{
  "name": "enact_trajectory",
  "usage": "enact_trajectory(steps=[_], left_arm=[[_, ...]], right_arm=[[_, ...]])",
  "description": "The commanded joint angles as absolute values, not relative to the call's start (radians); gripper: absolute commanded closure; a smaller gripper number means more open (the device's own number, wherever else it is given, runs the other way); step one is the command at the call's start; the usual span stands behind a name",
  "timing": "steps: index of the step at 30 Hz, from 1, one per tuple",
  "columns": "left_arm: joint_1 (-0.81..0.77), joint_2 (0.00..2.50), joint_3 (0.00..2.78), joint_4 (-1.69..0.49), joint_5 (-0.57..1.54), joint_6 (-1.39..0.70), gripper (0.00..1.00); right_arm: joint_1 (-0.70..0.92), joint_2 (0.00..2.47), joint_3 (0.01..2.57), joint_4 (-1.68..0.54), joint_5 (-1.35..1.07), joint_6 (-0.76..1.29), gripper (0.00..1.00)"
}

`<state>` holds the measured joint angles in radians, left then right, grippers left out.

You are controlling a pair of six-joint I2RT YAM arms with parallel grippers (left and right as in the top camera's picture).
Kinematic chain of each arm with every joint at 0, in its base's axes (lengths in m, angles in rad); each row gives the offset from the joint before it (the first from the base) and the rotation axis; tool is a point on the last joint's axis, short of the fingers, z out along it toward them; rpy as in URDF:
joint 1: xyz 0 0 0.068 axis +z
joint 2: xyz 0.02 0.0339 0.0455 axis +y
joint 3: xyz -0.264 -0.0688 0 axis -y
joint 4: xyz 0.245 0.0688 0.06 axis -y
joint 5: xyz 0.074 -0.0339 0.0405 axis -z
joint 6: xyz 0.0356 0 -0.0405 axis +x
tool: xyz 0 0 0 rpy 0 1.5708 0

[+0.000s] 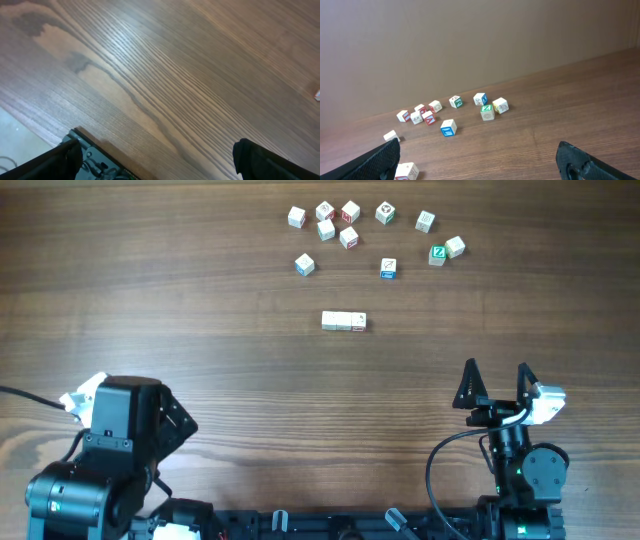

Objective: Form a horizontal line

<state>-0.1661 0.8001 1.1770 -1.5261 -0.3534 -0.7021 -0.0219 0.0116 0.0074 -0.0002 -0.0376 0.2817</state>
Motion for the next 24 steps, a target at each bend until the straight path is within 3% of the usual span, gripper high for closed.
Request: enact_trajectory(steps=[1,18,24], left_arm=[[-0.172,0.725,1.176,-1.527,-0.357,-0.719,0.00],[-0.121,0.363,1.176,-1.523,-0.362,-0.719,0.00],[-0.114,0.277,1.032,-1.190,-0.352,-0.719,0.00]], right_arm=[[-0.026,0.004,0.005,0.001,-0.054,0.265,0.00],[-0.026,0.004,0.005,0.001,-0.054,0.265,0.00],[-0.026,0.004,0.005,0.001,-0.054,0.265,0.00]])
